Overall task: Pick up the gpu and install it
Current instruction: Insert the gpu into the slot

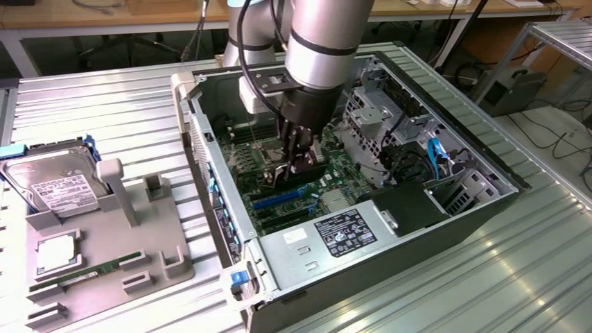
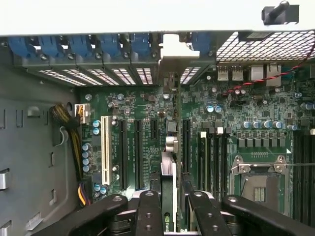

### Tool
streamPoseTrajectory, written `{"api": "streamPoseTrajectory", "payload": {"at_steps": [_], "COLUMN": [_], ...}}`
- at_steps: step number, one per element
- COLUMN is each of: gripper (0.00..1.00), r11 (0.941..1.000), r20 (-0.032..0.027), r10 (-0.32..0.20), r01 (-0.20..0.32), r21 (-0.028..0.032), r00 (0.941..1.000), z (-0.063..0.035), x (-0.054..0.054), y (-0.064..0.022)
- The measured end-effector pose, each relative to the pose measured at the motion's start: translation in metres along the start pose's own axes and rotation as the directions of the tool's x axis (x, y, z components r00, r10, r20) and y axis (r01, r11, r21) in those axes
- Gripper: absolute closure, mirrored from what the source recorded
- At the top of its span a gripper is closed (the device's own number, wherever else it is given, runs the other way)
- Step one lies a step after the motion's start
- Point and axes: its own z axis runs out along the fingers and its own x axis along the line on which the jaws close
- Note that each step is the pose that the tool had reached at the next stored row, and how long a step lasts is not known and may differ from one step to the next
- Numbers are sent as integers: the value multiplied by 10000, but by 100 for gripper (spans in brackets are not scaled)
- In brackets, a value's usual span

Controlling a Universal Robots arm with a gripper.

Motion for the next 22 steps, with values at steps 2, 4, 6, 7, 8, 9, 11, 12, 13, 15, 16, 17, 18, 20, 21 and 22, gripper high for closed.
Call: {"api": "streamPoseTrajectory", "payload": {"at_steps": [2, 4, 6, 7, 8, 9, 11, 12, 13, 15, 16, 17, 18, 20, 21, 22], "gripper": [74, 74, 74, 74, 74, 74, 74, 74, 74, 74, 74, 74, 74, 74, 74, 74], "r11": [10000, 10000, 9999, 9998, 9997, 9996, 9995, 9995, 9995, 9995, 9995, 9995, 9995, 9995, 9995, 9995], "r20": [0, 5, 7, 6, 5, 6, 20, 34, 49, 80, 109, 138, 165, 206, 221, 240], "r10": [-10, -35, -143, -198, -242, -289, -304, -304, -304, -305, -307, -308, -309, -311, -310, -311], "r01": [10, 35, 143, 198, 242, 289, 304, 304, 304, 305, 306, 308, 309, 311, 310, 311], "r21": [1, 1, 1, 2, 3, 4, 5, 5, 6, 6, 6, 6, 8, 10, 10, 10], "r00": [10000, 10000, 9999, 9998, 9997, 9996, 9995, 9995, 9995, 9995, 9995, 9994, 9994, 9993, 9993, 9992], "z": [30, 45, 55, 59, 64, 75, 98, 110, 118, 131, 138, 143, 148, 166, 176, 186], "x": [0, 0, -1, 0, -1, -1, -1, -2, -4, -9, -12, -16, -19, -22, -22, -22], "y": [5, 8, 17, 22, 29, 36, 38, 39, 39, 40, 40, 39, 39, 39, 39, 39]}}
